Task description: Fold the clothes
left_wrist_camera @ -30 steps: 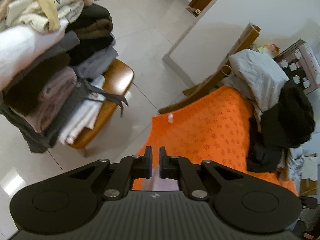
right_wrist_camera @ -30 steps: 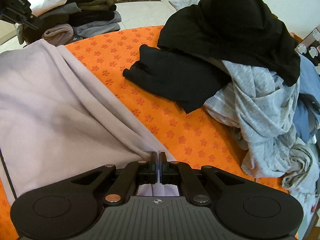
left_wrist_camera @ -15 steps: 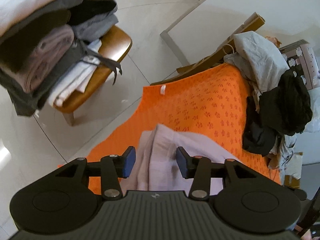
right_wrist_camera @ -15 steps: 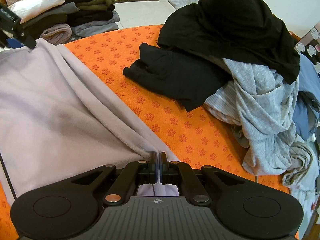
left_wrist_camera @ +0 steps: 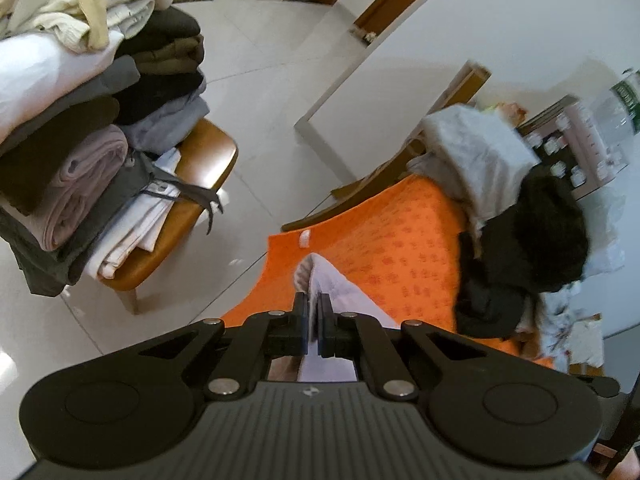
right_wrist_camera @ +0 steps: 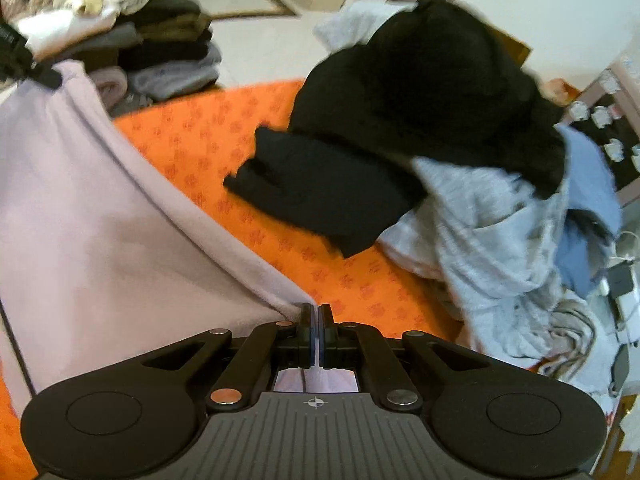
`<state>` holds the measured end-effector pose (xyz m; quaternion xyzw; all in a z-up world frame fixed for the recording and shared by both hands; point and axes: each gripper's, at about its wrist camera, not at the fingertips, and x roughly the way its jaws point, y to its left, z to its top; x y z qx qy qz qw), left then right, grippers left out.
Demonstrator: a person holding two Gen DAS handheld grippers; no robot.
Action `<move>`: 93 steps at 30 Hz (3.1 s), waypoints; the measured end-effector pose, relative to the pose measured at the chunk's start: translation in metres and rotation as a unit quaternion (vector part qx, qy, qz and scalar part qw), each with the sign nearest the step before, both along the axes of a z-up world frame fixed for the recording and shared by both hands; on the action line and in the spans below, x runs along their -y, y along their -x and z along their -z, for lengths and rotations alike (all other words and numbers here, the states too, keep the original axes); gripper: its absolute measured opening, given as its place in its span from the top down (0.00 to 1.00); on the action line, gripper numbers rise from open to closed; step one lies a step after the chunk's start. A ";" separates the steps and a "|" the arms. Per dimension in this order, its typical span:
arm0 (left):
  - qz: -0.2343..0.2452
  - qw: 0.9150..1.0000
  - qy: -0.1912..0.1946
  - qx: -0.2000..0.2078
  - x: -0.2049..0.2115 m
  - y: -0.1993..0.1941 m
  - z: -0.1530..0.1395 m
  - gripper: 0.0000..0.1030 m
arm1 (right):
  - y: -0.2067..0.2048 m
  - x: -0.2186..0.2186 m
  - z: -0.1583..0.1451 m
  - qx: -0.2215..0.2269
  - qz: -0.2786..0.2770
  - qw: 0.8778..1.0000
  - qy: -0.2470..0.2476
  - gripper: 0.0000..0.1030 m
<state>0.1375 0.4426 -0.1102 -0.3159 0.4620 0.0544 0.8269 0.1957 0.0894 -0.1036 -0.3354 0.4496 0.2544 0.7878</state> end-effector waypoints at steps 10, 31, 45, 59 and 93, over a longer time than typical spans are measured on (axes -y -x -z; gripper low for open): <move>0.036 0.999 -0.013 -0.014 -0.002 -0.005 0.004 0.54 | 0.003 0.010 -0.009 0.005 0.039 0.999 -0.017 0.71; 0.240 0.967 -0.073 0.050 0.062 0.057 -0.084 0.41 | 0.175 0.160 -0.105 0.053 0.345 0.926 -0.140 0.61; 0.343 0.931 -0.112 0.048 0.174 0.087 -0.064 0.40 | 0.284 0.279 -0.069 0.065 0.475 0.870 -0.117 0.61; 0.282 0.948 -0.145 0.025 0.307 0.108 -0.048 0.40 | 0.295 0.435 -0.008 0.007 0.466 0.877 -0.119 0.61; 0.279 0.944 -0.174 0.014 0.416 0.137 -0.049 0.40 | 0.318 0.499 0.018 -0.043 0.484 0.829 -0.278 0.72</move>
